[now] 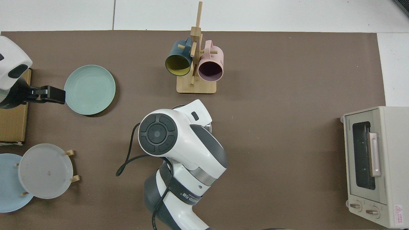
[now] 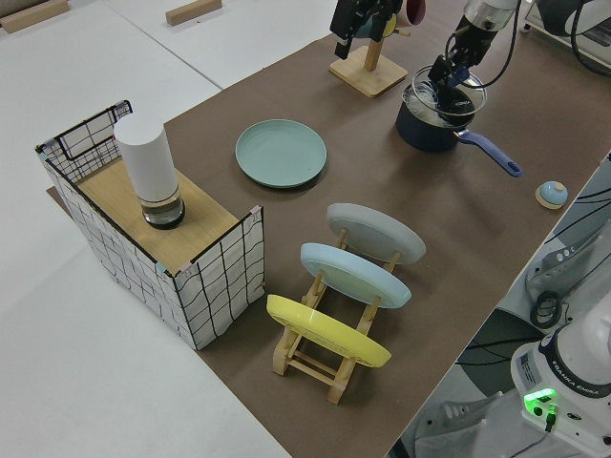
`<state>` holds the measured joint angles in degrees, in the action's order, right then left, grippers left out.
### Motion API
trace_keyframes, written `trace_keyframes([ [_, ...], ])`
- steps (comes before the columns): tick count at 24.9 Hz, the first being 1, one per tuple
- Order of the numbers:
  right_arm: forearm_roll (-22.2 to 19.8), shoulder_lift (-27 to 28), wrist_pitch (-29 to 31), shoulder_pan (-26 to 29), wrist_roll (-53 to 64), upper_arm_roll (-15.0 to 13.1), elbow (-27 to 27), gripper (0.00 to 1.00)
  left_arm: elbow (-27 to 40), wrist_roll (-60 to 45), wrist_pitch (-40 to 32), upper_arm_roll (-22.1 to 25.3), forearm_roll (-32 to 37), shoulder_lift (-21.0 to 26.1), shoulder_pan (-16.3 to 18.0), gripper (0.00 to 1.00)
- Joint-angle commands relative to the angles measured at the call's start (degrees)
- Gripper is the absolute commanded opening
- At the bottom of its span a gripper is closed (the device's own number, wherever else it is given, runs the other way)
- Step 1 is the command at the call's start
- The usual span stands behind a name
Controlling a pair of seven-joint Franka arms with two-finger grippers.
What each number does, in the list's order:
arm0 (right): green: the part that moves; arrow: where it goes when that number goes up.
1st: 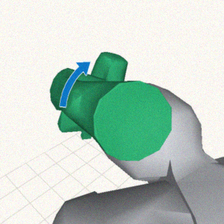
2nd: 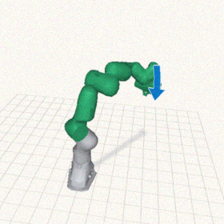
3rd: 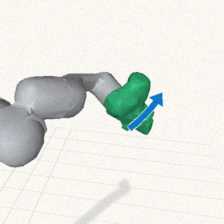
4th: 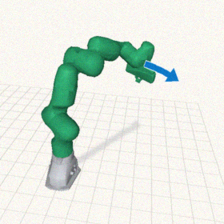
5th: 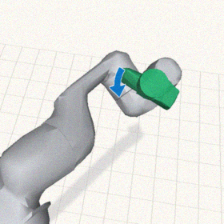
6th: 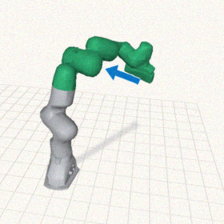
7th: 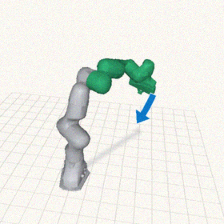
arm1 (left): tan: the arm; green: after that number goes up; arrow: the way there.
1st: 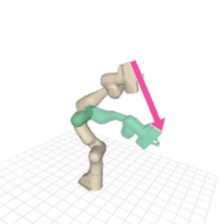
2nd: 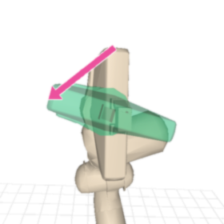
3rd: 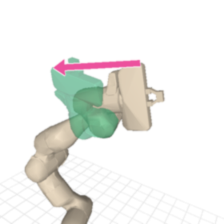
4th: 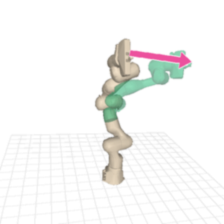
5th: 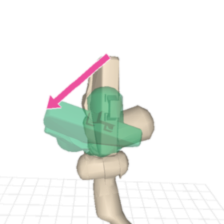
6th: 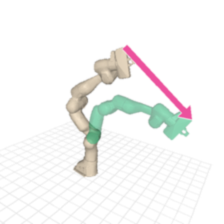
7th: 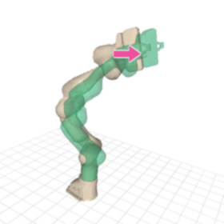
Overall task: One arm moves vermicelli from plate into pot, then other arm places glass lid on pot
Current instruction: 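Lower the glass lid onto the pot with the right gripper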
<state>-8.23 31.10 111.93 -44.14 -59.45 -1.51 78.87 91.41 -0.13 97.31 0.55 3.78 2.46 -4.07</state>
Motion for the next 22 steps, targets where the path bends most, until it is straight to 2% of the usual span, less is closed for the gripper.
trace_keyframes([
  [1, -0.73, 2.73, 0.57, -0.69, -1.37, -0.16, -2.75, 0.0, 0.35, 2.86, -0.28, 0.07, -0.97, -0.79, 0.2, 1.0],
  [8, -0.91, 4.23, 0.84, 0.02, -0.58, -0.16, -4.51, 0.0, 0.26, 3.12, -0.27, 0.07, -0.88, -0.79, 0.11, 1.0],
  [13, 0.32, 4.14, 0.66, 0.37, -0.67, -0.16, -4.34, 0.0, 0.17, 3.03, -0.19, -0.11, -0.88, -0.79, 0.02, 1.0],
  [17, 3.31, 4.14, 0.57, 0.11, -0.58, -0.16, -3.99, 0.0, 0.17, 3.12, -0.19, -0.02, -0.88, -0.79, 0.02, 1.0],
  [22, 3.66, 3.97, 0.48, 0.37, -0.58, -0.16, -3.46, 0.0, 0.26, 3.12, -0.19, -0.02, -0.88, -0.79, 0.02, 1.0],
])
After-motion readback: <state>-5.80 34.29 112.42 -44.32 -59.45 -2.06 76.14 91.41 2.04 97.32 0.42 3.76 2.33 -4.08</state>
